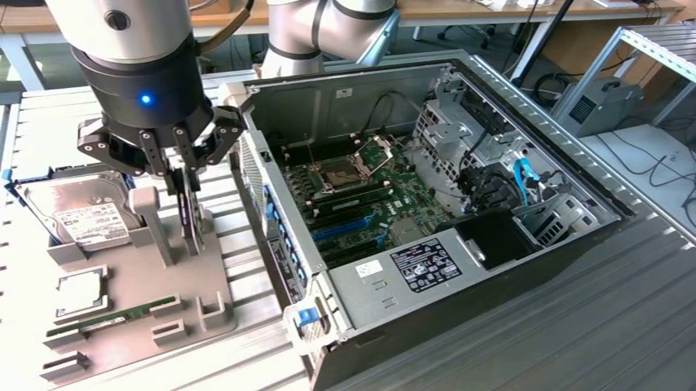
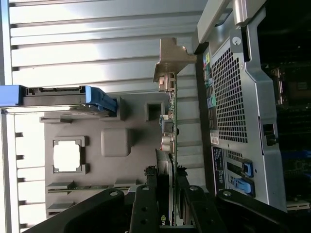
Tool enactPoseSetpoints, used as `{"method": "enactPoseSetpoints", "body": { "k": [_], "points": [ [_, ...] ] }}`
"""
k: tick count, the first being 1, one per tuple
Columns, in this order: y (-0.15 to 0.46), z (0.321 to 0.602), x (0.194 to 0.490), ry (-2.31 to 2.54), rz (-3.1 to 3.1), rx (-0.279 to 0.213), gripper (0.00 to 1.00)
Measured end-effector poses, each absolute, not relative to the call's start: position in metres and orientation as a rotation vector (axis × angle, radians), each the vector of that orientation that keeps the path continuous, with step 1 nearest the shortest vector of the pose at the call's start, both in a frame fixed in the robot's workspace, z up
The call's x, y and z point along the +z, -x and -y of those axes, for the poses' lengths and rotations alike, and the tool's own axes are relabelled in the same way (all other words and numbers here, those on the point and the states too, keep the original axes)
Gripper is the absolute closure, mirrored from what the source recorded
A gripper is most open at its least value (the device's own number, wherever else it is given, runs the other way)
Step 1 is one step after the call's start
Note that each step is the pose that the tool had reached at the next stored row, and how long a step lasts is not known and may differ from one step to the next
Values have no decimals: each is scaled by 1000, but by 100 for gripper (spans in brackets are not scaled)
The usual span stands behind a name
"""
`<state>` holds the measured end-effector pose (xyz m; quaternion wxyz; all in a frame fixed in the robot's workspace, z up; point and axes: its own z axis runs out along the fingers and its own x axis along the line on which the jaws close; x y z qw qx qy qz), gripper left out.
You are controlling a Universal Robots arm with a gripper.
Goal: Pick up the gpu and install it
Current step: 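Pick up the gpu and move the gpu toward the slot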
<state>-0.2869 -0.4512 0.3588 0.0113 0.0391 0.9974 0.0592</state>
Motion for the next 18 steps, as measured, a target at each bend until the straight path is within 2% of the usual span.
{"method": "enactPoseSetpoints", "body": {
  "k": [18],
  "points": [
    [287,451,364,-122,-3111,189,74]
  ]
}}
